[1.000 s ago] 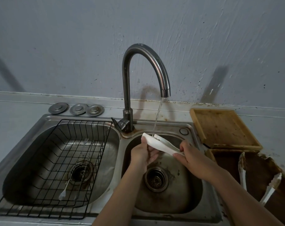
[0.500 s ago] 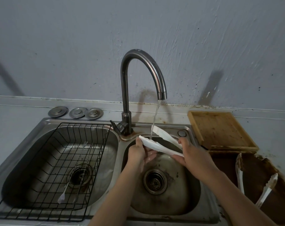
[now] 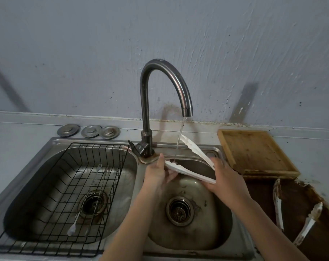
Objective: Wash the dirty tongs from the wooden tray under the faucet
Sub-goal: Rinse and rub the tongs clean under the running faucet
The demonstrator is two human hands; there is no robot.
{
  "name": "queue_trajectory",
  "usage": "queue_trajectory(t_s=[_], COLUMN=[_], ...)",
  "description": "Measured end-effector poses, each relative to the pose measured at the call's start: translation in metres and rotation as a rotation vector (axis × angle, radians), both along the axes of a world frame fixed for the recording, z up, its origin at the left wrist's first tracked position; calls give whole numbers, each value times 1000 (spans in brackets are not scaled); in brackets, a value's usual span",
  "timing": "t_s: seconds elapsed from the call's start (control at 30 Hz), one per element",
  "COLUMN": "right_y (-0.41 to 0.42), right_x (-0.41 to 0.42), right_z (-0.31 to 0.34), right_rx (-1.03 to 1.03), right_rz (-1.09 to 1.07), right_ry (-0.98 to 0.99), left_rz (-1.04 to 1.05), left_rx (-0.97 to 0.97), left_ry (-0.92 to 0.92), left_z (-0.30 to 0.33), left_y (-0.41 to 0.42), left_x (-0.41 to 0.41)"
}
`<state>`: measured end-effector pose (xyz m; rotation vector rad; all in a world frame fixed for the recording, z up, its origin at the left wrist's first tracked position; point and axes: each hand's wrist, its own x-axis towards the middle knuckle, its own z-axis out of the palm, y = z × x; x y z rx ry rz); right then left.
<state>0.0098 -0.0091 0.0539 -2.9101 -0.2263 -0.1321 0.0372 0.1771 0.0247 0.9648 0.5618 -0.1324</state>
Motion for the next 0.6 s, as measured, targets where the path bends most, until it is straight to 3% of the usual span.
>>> queue_trajectory(t_s=[0.3,0.47,0.6], right_y=[4,13,28], right_x=[11,12,19], right_z=[0,7,13], right_rx=[-4,52,77], right_rz=[-93,-116,-104], right_ry=[-38,17,7], left_rz=[-23,-48,91], left_rx=[-138,131,-63], left_ry=[-98,-175,-206], left_z=[3,3,17], left_y=[-7,-16,-8], left_x=[-4,-1,6])
